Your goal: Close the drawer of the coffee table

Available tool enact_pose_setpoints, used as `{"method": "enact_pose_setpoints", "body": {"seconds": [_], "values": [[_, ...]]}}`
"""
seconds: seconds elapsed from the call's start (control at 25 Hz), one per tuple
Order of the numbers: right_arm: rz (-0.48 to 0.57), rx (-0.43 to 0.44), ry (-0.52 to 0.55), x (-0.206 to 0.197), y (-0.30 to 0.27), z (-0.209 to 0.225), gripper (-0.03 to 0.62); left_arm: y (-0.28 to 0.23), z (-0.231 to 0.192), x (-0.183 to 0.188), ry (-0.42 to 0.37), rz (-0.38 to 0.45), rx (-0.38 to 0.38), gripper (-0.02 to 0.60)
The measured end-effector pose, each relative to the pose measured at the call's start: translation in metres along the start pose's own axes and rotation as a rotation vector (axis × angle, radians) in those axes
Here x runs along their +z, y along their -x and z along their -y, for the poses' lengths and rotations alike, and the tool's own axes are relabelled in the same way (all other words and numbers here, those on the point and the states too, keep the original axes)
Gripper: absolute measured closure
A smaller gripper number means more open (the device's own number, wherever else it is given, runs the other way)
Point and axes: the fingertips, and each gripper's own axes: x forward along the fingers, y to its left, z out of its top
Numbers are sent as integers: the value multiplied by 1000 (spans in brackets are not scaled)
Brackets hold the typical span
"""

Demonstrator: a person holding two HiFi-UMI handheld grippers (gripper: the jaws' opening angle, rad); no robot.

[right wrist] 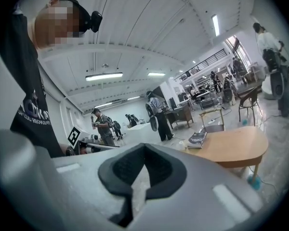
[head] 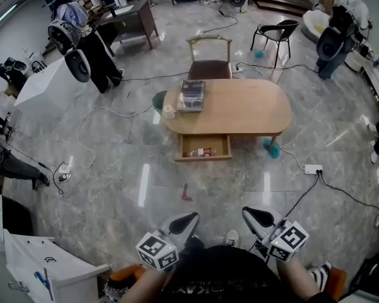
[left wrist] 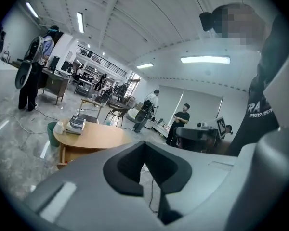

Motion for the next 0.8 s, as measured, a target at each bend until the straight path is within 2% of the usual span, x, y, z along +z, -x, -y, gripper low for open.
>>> {"method": "enact_pose_setpoints", "body": {"seconds": [0.2,0.8], "values": [[6,-44,0,7,-30,-4,594,13,-34,11,-65,-24,-5,584],[12,-134,-7,12,-93,-19,594,38,-102,33,-65,-25,-57,584]]}}
